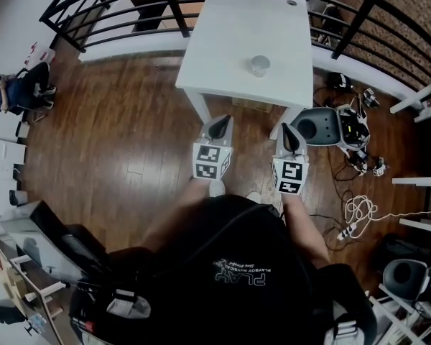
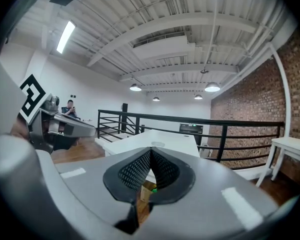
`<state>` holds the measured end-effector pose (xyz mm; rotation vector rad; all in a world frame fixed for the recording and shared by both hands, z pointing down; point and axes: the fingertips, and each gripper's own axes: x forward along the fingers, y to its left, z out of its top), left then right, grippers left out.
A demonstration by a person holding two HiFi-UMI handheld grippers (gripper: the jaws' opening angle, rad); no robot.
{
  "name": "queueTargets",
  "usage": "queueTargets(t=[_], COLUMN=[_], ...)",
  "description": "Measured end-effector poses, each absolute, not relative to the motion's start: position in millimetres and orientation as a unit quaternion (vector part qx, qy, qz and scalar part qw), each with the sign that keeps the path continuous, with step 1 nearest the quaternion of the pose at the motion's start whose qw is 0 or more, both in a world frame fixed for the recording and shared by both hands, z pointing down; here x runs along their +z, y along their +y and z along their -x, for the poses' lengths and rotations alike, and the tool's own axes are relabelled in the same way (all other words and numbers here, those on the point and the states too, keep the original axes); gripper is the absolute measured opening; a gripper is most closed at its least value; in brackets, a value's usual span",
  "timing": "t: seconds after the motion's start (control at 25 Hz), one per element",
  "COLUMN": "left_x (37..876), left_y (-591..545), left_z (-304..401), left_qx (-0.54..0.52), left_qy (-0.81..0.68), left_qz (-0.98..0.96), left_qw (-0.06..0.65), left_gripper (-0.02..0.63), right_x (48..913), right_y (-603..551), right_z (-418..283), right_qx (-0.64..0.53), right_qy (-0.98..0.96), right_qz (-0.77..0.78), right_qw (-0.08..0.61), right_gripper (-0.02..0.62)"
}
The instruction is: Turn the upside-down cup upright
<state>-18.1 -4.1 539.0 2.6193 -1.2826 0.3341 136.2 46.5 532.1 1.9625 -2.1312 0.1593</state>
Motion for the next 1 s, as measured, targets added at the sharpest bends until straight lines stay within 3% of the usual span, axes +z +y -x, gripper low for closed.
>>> queueTargets(t=[1.0], left_x=[540], left_y=[-18], left_z=[26], left_qx=[0.117], left_qy=[-0.427], left_qz=[-0.891], left_qw=[0.104], left_gripper=[0.000], right_x=[532], right_y=[30], right_z=[-123], right_qx=[0.045], right_qy=[-0.728], right_qz=[-0.672], right_qw=[0.129], right_gripper=[0.014])
